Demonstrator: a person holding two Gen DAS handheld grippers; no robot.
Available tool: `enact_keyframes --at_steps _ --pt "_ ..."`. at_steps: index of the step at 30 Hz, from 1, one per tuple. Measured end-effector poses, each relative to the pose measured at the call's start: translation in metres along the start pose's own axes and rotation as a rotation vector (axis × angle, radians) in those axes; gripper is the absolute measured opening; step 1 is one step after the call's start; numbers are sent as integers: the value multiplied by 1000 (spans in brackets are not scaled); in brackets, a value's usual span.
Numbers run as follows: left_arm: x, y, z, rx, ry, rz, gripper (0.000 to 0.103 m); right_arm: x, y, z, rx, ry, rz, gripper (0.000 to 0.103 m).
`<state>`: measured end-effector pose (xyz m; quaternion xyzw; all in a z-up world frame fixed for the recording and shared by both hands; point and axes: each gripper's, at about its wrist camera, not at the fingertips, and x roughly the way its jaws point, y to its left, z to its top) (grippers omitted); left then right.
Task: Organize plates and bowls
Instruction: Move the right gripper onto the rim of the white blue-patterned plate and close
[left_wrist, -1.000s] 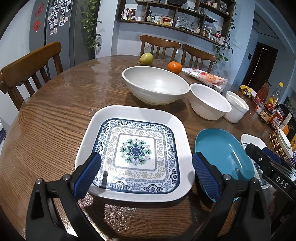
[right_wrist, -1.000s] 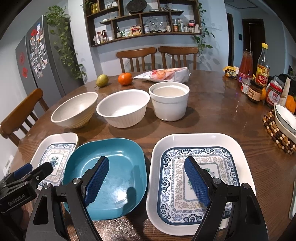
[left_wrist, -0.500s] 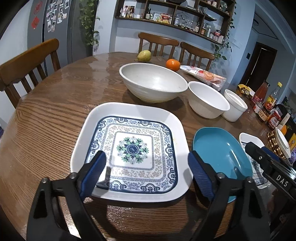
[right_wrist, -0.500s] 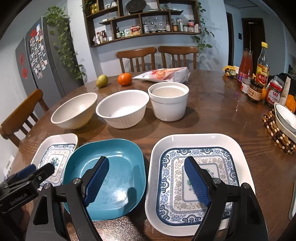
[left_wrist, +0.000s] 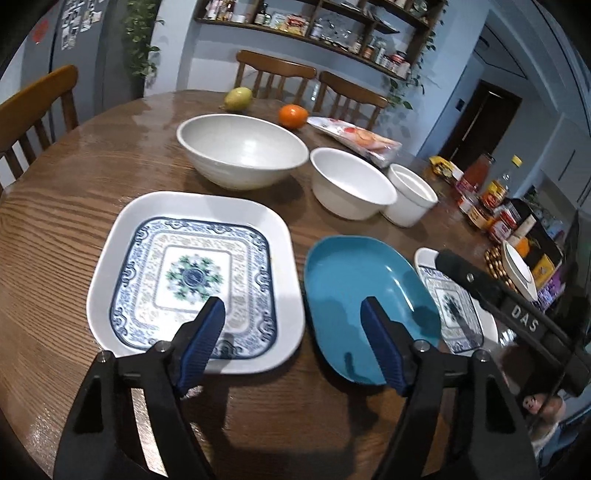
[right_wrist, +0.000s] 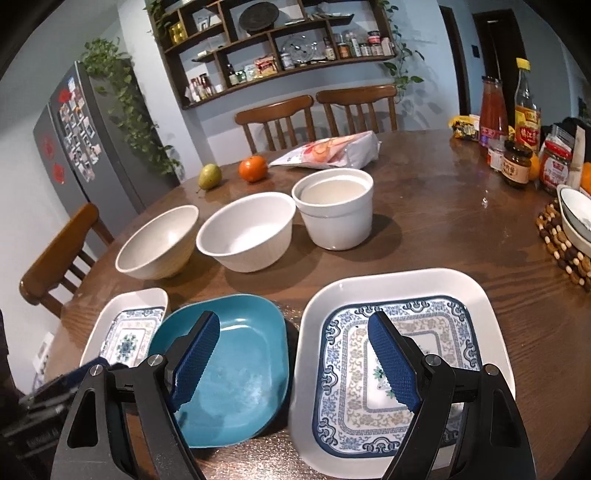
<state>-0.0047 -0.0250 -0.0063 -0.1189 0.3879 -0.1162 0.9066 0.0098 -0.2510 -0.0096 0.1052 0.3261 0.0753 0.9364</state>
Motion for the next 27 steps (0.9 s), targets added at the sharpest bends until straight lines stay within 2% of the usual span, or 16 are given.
enact_keyframes --at_steps 2,5,7,9,13,20,23,27 --pt "0 -2 0 -5 8 -3 70 -1 2 2 -10 7 28 82" --pt "0 -6 -1 -8 36 -32 63 -1 4 7 -13 32 87 71" --pt "0 -10 -3 -4 59 -59 57 0 6 10 -15 48 96 58" --pt "1 -12 -5 -18 70 -77 46 0 6 14 -18 58 92 52" --pt "-1 -12 -4 -31 69 -78 46 -6 4 17 -24 40 94 42" --pt "-4 -20 -10 -9 103 -120 46 5 1 16 13 147 141 39" --pt "-5 -15 -9 -18 111 -110 46 9 -1 15 28 187 154 39" --pt "-15 5 -2 -80 77 -82 46 8 1 16 20 211 179 39"
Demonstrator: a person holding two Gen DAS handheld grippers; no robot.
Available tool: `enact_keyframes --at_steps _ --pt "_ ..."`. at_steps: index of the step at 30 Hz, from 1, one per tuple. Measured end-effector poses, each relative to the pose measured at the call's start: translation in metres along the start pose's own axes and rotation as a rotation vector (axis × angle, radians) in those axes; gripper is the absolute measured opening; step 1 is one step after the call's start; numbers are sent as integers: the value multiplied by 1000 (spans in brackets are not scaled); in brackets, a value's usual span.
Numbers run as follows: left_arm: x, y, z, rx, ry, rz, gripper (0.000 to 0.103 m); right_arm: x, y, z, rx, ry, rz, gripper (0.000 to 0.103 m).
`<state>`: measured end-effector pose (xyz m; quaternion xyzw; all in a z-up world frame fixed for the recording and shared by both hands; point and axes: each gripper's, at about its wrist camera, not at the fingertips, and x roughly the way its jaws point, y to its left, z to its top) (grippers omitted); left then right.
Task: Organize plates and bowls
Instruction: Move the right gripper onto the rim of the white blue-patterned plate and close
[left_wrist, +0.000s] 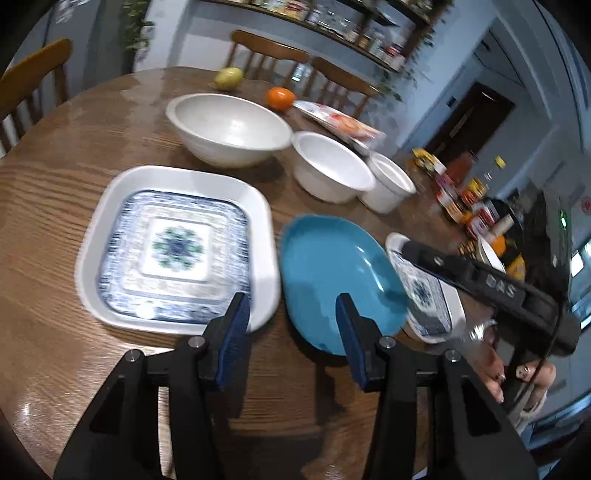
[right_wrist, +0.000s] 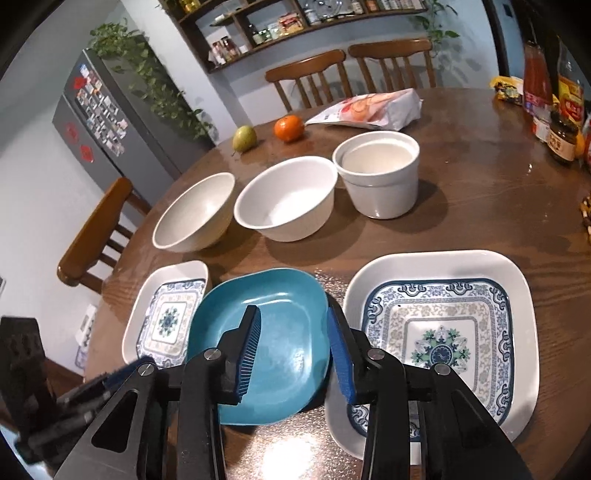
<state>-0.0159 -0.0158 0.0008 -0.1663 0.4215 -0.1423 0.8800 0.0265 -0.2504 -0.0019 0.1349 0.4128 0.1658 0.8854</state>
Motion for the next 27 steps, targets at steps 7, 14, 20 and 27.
enact_keyframes --at_steps 7,14,20,27 --pt "1 -12 -4 23 48 -56 46 -5 -14 1 53 -2 -64 43" --pt "18 -72 26 160 87 -162 54 -20 -38 8 106 -44 -194 53" --pt "49 -102 53 226 157 -155 54 -24 -63 14 175 -35 -197 53" --pt "94 -134 55 356 267 -127 53 -30 -89 10 260 -34 -248 53"
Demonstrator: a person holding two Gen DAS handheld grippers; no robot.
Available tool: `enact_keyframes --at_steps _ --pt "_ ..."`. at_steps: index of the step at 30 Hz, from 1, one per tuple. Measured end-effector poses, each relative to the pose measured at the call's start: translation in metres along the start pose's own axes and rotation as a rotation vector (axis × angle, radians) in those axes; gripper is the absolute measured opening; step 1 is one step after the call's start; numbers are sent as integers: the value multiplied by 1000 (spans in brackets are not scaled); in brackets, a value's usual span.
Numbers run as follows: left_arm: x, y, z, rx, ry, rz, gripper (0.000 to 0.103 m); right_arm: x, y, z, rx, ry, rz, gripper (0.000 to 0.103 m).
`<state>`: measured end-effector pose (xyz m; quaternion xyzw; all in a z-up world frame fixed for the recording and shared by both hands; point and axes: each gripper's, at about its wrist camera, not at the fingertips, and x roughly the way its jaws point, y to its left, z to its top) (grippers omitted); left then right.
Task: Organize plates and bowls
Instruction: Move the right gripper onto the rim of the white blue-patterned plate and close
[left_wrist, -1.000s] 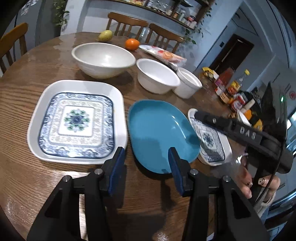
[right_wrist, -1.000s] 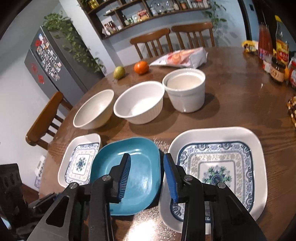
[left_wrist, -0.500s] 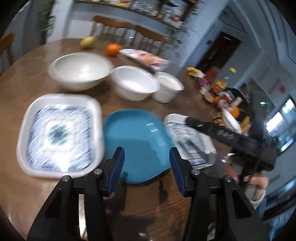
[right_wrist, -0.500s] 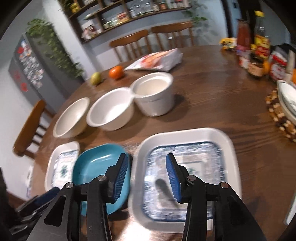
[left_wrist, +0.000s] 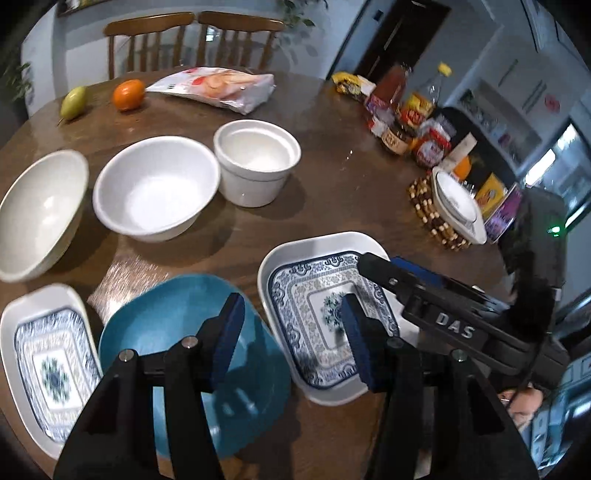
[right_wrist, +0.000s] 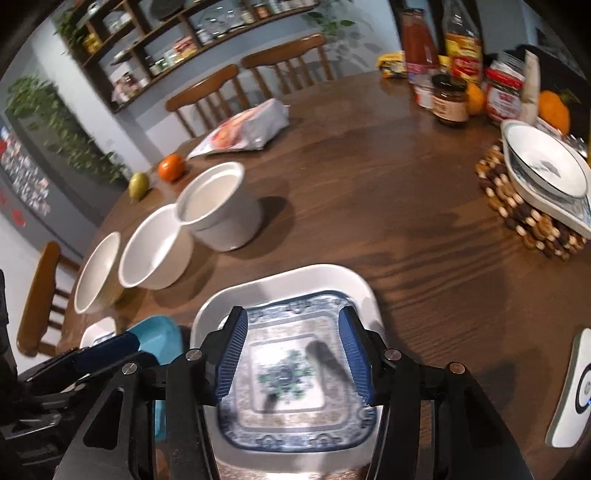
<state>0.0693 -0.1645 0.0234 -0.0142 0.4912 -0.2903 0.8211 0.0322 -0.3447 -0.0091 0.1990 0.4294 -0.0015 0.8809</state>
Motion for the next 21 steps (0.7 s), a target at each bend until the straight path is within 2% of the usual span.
enact_keyframes --at_steps 4,7,13,21 --pt "15 3 11 -8 34 -24 52 2 -8 1 21 8 -10 53" --pt "31 -1 19 -7 75 -38 47 4 -14 1 32 7 -10 53" --pt "51 -6 20 12 148 -24 44 0 -19 -4 29 -13 -9 53" --pt "56 -3 20 20 179 -30 44 -3 -25 -7 50 -13 -32 53"
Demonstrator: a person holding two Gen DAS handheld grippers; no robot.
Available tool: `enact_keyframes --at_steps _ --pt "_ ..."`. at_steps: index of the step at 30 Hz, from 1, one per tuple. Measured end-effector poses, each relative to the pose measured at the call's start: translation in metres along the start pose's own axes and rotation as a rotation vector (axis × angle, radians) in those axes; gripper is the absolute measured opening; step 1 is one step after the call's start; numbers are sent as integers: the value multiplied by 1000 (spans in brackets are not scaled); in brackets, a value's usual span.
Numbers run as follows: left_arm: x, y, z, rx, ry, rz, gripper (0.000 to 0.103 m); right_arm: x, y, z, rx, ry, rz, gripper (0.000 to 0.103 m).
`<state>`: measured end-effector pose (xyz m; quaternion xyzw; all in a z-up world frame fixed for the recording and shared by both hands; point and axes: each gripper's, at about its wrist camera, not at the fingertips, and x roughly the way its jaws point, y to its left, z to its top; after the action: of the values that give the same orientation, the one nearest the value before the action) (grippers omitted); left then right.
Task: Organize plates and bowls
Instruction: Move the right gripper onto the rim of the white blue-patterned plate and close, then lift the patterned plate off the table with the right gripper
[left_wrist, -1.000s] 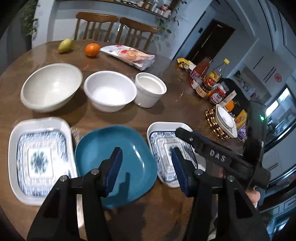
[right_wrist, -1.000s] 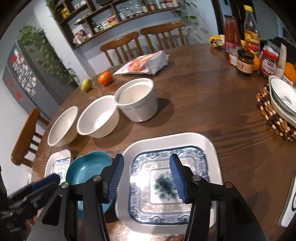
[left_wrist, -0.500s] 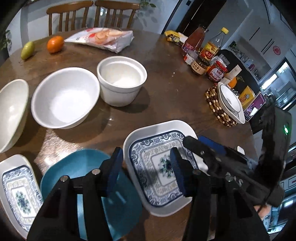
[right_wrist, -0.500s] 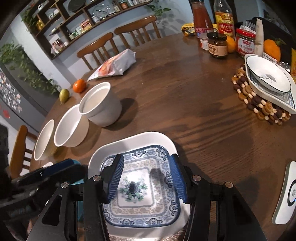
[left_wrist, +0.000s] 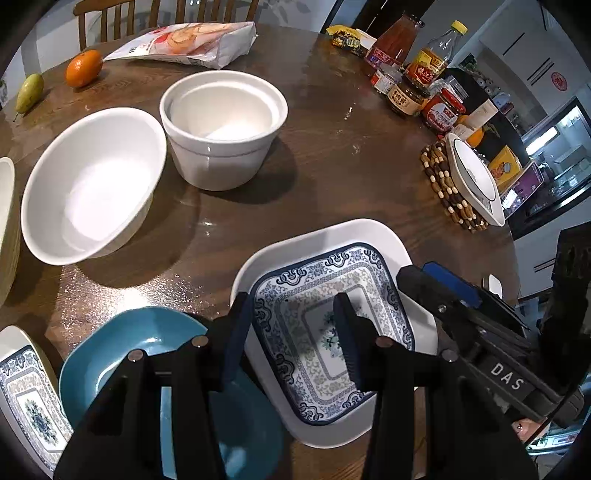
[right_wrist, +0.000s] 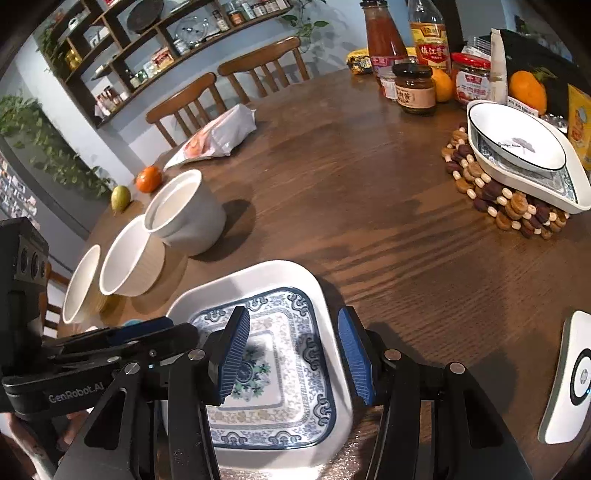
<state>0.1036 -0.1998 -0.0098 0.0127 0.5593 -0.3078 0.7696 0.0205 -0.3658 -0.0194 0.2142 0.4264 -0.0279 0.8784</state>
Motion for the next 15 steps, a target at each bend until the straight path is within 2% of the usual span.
enact_keyframes --at_steps 3,7,10,12,15 --pt "3 -4 0 17 4 22 41 5 -1 -1 0 19 -2 53" --pt "-9 0 3 10 -45 43 41 9 -3 -3 12 23 -10 53" --pt "-11 5 5 2 -67 90 43 9 -2 -3 11 23 -7 53" --pt "-6 7 6 0 -54 111 42 10 -1 -3 8 23 -7 53" --pt "2 8 5 -3 -21 93 42 12 2 -4 -6 24 -25 53"
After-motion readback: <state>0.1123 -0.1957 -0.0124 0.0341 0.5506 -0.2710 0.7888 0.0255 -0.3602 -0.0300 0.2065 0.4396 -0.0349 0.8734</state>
